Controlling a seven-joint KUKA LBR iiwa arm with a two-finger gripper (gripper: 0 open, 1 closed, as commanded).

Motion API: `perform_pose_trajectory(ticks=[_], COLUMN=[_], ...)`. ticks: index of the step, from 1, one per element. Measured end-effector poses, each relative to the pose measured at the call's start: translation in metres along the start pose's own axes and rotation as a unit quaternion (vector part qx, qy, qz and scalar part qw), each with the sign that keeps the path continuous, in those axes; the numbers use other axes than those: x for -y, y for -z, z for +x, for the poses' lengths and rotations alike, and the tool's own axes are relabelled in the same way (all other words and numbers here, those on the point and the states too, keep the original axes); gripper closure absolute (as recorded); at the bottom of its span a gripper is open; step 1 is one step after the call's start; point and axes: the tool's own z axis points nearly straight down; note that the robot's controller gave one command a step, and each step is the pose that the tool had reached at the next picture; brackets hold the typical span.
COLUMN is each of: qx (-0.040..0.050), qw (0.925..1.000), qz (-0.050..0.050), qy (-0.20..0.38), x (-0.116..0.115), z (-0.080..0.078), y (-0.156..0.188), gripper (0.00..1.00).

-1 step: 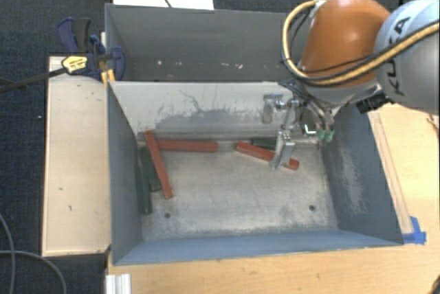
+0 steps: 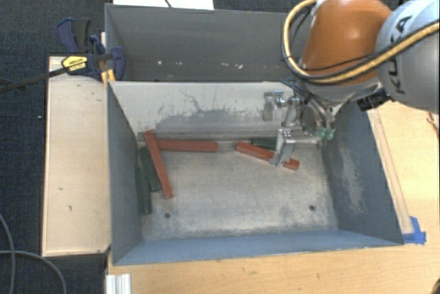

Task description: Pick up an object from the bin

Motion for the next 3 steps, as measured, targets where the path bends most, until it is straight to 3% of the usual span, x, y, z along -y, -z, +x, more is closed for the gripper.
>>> perform_pose_trajectory(ticks=[1,2,3], qx=[-0.0008,-0.0006,-0.0006], qw=[0.995,0.995,0.995], qz=[0.0,0.0,0.0], qy=[-0.1,-0.099,-0.099], x=[0.0374,0.0374,0.0374], z=[-0.007,-0.0072,-0.0072], y=[-0.1207,-0.1205,-0.1205], gripper=[1.0,0.0,0.0])
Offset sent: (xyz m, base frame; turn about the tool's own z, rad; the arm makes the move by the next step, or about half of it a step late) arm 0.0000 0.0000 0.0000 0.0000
